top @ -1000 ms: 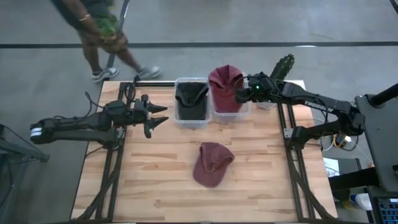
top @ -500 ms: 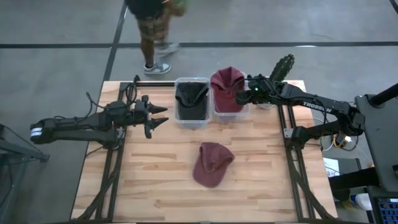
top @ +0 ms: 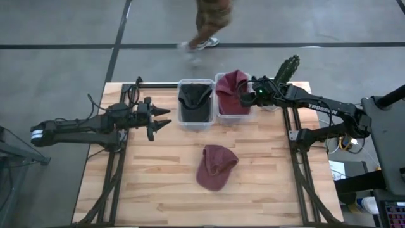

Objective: Pick & Place hat
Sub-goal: Put the right red cap into the right transparent bin

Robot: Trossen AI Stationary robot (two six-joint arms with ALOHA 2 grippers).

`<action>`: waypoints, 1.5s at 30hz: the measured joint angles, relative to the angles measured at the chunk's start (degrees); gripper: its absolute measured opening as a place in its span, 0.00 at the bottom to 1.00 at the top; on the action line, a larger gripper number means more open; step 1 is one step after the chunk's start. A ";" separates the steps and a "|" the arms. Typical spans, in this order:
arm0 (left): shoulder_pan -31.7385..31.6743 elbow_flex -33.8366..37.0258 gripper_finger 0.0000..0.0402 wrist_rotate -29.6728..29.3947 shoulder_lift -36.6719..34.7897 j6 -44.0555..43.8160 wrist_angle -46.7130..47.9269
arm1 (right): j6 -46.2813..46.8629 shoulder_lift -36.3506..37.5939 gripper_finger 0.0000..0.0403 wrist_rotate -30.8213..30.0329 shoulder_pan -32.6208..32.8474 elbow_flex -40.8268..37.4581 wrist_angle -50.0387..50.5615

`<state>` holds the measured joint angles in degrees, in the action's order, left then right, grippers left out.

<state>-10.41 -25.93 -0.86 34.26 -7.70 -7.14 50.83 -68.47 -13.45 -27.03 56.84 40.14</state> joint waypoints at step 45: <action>0.02 0.00 0.53 0.00 0.02 -1.35 0.42 | -3.44 -14.44 0.12 -9.07 -0.15 4.79 -5.45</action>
<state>-10.40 -25.93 -0.86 34.28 -9.05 -6.72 47.39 -82.91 -22.52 -27.18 61.63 34.69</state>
